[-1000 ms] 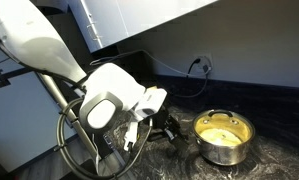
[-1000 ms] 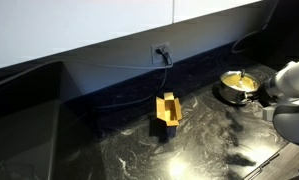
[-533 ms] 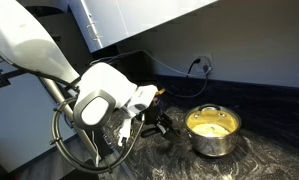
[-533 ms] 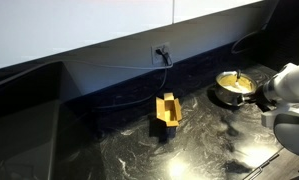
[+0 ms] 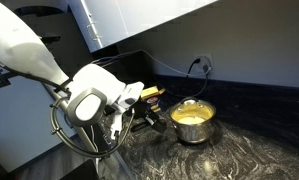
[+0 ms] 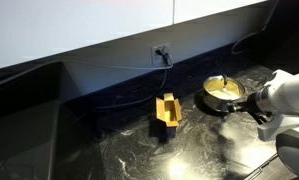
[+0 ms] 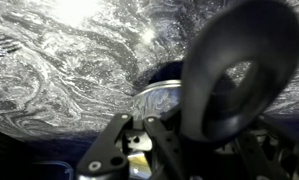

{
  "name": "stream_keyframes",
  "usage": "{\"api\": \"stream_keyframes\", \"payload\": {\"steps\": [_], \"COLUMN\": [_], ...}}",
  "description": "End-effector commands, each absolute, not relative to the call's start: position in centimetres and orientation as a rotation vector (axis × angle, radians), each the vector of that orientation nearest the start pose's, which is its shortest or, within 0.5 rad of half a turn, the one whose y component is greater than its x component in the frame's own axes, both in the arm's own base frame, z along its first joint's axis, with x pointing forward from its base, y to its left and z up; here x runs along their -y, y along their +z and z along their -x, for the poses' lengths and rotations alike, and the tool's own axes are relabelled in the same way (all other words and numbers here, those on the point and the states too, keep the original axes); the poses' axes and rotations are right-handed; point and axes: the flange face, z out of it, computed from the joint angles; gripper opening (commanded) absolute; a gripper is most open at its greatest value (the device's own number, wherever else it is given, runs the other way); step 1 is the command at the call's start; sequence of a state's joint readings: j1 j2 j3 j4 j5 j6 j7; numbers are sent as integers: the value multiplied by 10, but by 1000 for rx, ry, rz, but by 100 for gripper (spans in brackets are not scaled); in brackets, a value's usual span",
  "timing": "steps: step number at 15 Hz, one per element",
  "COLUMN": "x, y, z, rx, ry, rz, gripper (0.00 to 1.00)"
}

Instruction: Put the fork inside the pot then close the pot.

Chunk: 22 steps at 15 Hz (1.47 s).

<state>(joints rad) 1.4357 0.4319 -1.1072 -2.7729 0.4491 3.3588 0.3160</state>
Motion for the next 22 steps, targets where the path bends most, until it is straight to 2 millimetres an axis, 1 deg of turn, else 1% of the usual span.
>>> {"api": "stream_keyframes", "payload": {"steps": [1, 7, 11, 15, 22], "x": [-75, -110, -126, -130, -125], "y": [237, 238, 237, 233, 230], "z": [-410, -404, -402, -398, -396], "rx": [-386, -167, -43, 1, 30], "ry": [-1013, -992, -952, -911, -841], "rz": [3140, 3143, 3153, 3167, 3196], "gripper": [2, 2, 2, 2, 2]}}
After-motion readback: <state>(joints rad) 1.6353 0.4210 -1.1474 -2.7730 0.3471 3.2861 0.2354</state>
